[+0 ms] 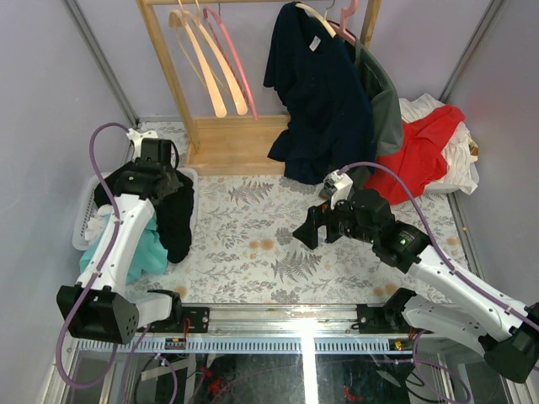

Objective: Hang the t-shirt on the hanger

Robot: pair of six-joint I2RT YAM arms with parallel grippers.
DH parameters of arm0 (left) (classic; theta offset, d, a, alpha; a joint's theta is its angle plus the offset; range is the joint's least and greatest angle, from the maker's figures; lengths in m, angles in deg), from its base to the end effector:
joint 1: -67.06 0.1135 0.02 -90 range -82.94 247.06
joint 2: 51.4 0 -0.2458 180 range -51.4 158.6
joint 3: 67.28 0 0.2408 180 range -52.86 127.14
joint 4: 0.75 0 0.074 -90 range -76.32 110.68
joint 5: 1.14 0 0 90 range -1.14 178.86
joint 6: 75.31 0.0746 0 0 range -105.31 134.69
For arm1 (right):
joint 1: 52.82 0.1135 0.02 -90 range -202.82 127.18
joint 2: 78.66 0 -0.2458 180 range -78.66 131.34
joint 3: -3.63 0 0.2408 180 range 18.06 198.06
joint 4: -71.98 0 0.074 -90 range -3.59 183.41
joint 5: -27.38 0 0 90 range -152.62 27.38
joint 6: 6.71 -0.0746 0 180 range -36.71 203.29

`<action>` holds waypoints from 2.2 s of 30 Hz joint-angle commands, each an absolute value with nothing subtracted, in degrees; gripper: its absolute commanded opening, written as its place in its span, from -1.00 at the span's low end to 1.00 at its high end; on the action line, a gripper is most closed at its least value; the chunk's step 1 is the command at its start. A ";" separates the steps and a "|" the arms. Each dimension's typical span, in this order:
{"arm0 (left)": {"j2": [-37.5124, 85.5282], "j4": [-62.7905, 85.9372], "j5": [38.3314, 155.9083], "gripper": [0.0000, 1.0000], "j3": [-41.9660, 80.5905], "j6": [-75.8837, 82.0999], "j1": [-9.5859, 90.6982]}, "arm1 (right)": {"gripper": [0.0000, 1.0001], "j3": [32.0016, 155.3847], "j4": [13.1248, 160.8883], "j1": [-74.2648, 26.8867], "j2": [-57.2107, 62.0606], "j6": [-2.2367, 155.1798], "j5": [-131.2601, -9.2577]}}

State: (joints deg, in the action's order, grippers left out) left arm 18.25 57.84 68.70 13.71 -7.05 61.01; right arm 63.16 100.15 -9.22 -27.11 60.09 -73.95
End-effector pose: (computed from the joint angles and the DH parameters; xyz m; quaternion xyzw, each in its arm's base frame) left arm 0.2696 -0.0027 0.2855 -0.1883 0.8996 0.0720 0.3875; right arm 0.1664 0.1787 0.2886 -0.2001 0.7932 0.3810 0.4308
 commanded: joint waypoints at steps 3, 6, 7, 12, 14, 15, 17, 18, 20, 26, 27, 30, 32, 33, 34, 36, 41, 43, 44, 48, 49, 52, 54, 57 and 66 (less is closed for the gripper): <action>13.34 61.75 78.10 -1.00 29.38 -9.77 57.83 | 0.99 65.12 99.83 -8.80 -27.48 59.22 -73.51; 12.62 64.16 83.55 -1.00 36.27 -11.37 55.67 | 0.98 66.11 100.08 -8.78 -27.26 59.00 -73.92; 12.37 64.31 85.95 -1.00 38.10 -12.12 55.57 | 0.98 66.59 100.04 -8.80 -27.26 58.75 -74.02; 12.62 63.87 92.62 -1.00 45.62 -13.66 54.74 | 0.98 68.03 98.88 -8.79 -26.82 57.21 -75.70; 12.79 63.68 91.59 -1.00 46.32 -12.94 54.75 | 0.99 68.32 97.51 -8.87 -26.22 56.38 -77.05; 12.96 63.77 91.01 -1.00 46.32 -12.50 54.79 | 0.99 68.52 96.77 -8.80 -25.73 55.88 -77.72; 13.41 63.92 91.51 -1.00 45.00 -12.13 54.75 | 0.98 69.19 95.34 -8.81 -24.56 55.06 -78.83; 13.21 63.50 92.33 -1.00 43.74 -12.20 54.76 | 0.98 69.54 94.22 -8.81 -23.96 54.47 -79.61; 12.23 61.85 93.95 -1.00 39.76 -12.46 54.76 | 0.98 69.95 90.25 -8.79 -22.93 52.82 -82.28; 9.65 57.73 100.33 -1.00 31.33 -12.65 54.75 | 0.98 71.34 73.91 -8.86 -16.55 45.51 -90.98; 9.31 57.27 102.03 -1.00 30.38 -12.65 54.66 | 0.98 72.30 72.35 -8.75 -14.94 44.66 -90.68; 8.22 55.59 106.14 -1.00 27.90 -12.58 54.57 | 0.98 76.30 68.90 -7.72 -9.39 43.36 -89.76; 7.71 54.38 109.28 -1.00 26.14 -12.56 54.36 | 0.99 79.48 68.36 -6.16 -5.50 43.51 -88.53; 7.48 53.99 110.25 -1.00 25.69 -12.51 54.05 | 0.98 81.11 68.50 -5.28 -2.80 43.67 -88.02; 7.35 53.83 110.81 -1.00 25.37 -12.41 53.66 | 0.98 82.86 68.79 -4.40 -0.88 43.61 -87.42; 7.05 53.28 111.79 -1.00 24.92 -12.21 52.76 | 0.98 86.15 69.82 -2.97 2.30 43.55 -86.02; 6.41 52.20 113.54 -1.00 23.63 -12.16 50.15 | 0.79 92.91 73.02 -0.31 8.32 44.20 -82.15; 6.05 52.17 113.72 -1.00 23.23 -11.87 49.72 | 0.51 94.72 74.36 0.13 9.83 44.40 -80.81; 5.75 52.05 114.25 -1.00 22.99 -11.78 49.66 | 0.33 95.48 74.93 0.32 10.40 44.62 -80.39; 4.33 50.41 117.66 -1.00 22.14 -12.22 49.64 | -0.34 98.30 78.41 0.95 11.82 45.87 -77.73; 4.06 50.20 118.21 -1.00 22.03 -12.21 49.59 | -0.53 98.77 79.02 0.90 11.94 46.27 -77.27; 3.27 50.71 117.19 -0.87 22.39 -11.59 49.59 | -1.00 99.49 80.84 0.95 11.07 47.77 -75.33; 2.93 52.85 113.55 -0.56 23.72 -10.26 49.60 | -1.00 99.38 81.47 0.90 9.40 48.95 -74.03; 1.80 56.21 106.09 -0.25 26.52 -8.34 49.65 | -1.00 99.05 83.04 0.91 5.89 51.05 -71.03; 0.11 68.02 94.51 -0.05 32.40 -7.91 49.65 | -1.00 103.67 85.34 0.83 3.15 56.19 -64.91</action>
